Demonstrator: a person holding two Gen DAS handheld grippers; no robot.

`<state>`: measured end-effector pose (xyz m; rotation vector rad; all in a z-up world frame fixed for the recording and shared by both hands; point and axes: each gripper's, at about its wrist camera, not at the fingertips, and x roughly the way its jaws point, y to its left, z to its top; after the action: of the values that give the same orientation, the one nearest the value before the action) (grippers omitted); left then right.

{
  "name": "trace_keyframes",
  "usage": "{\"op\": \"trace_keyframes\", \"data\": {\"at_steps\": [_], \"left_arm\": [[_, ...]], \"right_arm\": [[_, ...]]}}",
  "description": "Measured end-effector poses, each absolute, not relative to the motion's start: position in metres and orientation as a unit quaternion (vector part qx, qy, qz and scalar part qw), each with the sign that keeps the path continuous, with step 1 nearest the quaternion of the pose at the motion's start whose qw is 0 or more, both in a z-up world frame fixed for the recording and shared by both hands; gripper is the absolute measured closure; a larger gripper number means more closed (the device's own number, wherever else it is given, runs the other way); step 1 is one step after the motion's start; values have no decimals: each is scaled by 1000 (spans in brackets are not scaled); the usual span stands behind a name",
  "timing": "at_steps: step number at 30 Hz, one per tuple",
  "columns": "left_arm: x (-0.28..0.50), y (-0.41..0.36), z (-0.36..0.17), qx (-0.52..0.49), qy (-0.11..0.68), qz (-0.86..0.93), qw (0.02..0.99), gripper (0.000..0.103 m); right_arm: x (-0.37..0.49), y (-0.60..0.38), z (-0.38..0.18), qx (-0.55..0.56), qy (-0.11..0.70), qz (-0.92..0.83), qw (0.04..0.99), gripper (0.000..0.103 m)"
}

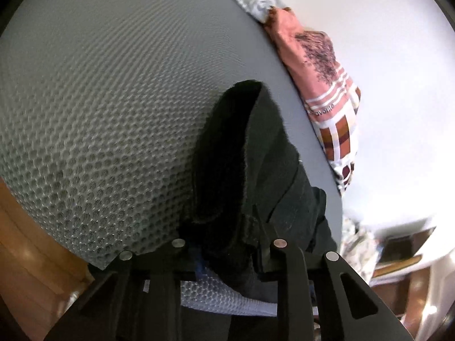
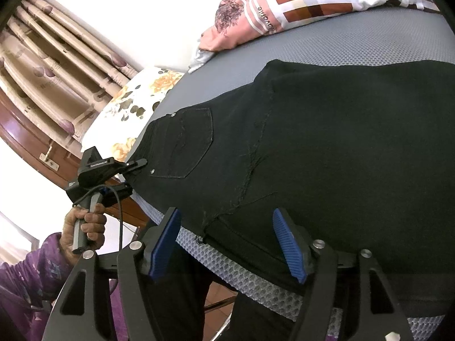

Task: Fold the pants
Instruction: 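Fold the jeans waistband with the left gripper over the folded legs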

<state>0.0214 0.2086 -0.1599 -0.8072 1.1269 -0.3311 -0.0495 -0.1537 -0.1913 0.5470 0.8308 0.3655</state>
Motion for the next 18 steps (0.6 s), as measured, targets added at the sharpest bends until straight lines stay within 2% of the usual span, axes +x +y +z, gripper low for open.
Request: {"op": "trace_keyframes", "data": {"at_steps": [10, 18], "left_arm": [[8, 142, -70, -278, 443, -225, 822, 78], [-1, 33, -20, -235, 423, -341, 806, 78]], "right_arm": [[-52, -170, -191, 294, 374, 174, 862, 38], [-63, -206, -183, 307, 357, 165, 867, 37]]}}
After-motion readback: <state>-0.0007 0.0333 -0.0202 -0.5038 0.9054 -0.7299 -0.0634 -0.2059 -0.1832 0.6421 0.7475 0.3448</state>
